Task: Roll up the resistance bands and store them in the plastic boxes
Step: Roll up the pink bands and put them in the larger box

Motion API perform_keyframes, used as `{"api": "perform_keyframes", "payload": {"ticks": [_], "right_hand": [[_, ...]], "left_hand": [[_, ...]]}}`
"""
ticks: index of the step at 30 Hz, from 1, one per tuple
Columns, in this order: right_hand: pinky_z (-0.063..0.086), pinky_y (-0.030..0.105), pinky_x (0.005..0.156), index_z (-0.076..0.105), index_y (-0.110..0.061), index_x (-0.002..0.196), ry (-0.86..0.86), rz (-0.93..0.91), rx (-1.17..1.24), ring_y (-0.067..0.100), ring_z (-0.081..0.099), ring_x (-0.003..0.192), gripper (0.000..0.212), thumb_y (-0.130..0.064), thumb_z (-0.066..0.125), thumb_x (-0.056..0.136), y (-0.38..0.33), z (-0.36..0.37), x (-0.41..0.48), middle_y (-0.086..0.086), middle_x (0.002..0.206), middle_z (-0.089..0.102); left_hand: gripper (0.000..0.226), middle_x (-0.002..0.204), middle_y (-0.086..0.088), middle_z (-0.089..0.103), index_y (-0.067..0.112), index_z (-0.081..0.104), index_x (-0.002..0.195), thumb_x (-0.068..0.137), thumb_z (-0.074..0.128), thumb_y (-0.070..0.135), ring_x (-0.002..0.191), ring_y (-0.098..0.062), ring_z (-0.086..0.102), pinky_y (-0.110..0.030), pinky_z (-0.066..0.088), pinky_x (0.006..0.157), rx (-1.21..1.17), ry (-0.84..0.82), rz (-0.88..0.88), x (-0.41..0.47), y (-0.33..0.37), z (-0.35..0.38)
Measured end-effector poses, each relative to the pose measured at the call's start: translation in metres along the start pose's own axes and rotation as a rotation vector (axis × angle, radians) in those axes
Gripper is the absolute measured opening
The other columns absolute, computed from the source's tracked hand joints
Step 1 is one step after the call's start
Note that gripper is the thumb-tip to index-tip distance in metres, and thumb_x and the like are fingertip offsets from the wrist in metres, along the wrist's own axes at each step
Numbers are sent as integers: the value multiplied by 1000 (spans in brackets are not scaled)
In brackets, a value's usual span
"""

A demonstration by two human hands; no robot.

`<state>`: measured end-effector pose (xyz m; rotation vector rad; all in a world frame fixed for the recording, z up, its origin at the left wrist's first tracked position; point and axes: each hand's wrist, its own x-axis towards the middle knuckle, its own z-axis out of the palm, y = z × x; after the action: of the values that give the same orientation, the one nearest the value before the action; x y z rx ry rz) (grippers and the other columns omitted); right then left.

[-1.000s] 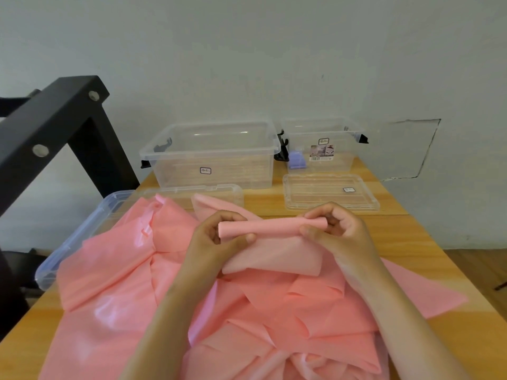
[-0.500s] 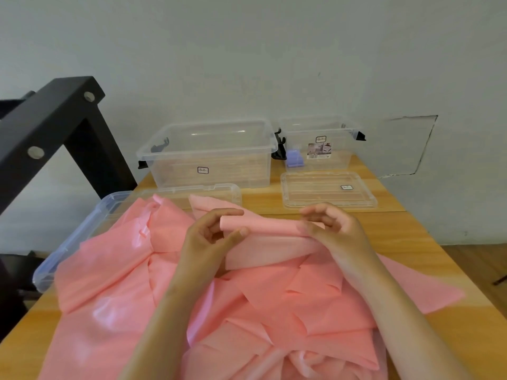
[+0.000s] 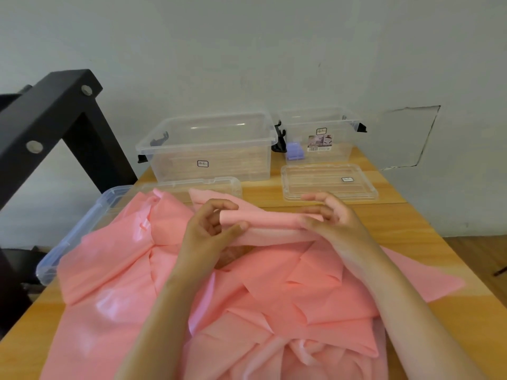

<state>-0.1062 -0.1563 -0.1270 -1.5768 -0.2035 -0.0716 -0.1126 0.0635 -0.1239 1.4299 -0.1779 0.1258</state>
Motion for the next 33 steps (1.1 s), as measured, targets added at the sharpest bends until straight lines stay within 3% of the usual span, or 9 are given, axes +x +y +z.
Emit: {"api": "perform_keyframes", "payload": {"ticks": [5,9,13,16,19,22,27,30,33], "right_hand": [[45,9,69,66,-15,86,83,-100,-15,-2,63,78,16,-3,74,77,-1,5,0,-12,79,70],[47,12,70,63,-13,81,77,-166,33,0,62,81,21,5,72,76,-3,2,-1,-10,84,70],[49,16,74,63,-15,82,73,-192,28,5,64,86,25,7,73,74,-2,2,1,-8,88,71],[49,17,76,65,-16,86,76,-202,1,6,64,89,28,8,73,74,-1,2,1,-6,90,70],[48,14,72,65,-14,93,62,-173,18,1,63,85,26,5,72,77,-1,3,0,-8,90,68],[48,12,67,65,-13,94,93,-121,55,-2,63,79,18,-1,70,82,0,4,0,-10,85,68],[47,10,69,69,-19,94,83,-28,-39,-1,66,79,12,-17,72,83,2,2,2,-11,82,73],[51,14,70,70,-13,90,92,-75,-16,2,67,80,13,-7,73,80,0,4,1,-8,83,73],[56,20,67,67,-10,87,106,-126,64,2,66,78,21,7,72,76,-4,5,-1,-8,81,71]], "left_hand": [[27,71,6,63,16,58,99,83,64,-5,52,-11,55,-22,45,41,-7,-26,-37,-1,-2,-1],[18,71,9,57,22,62,101,89,63,8,59,-8,50,-20,40,45,168,-101,-91,-1,-7,-1],[13,76,3,53,29,64,94,84,67,21,68,-19,49,-21,34,43,178,-139,-91,-2,-7,-1],[4,78,-5,55,16,61,95,93,60,14,66,-16,57,-14,41,43,80,-102,-93,-4,-2,4],[6,67,-15,47,12,58,93,93,55,6,43,-14,42,-16,35,37,82,-64,-18,-4,0,6],[14,59,-7,45,11,59,95,89,57,-2,37,-10,35,-15,28,37,41,-30,32,-1,-1,3],[19,55,5,51,6,59,101,87,58,-6,38,-7,37,-15,32,37,43,-17,52,-1,-1,3],[17,58,4,52,9,59,103,90,58,-1,39,-6,38,-17,32,38,112,3,52,0,-3,2],[15,71,-12,53,12,54,106,92,56,5,44,-12,40,-21,32,40,156,-33,14,-2,-3,3]]}}
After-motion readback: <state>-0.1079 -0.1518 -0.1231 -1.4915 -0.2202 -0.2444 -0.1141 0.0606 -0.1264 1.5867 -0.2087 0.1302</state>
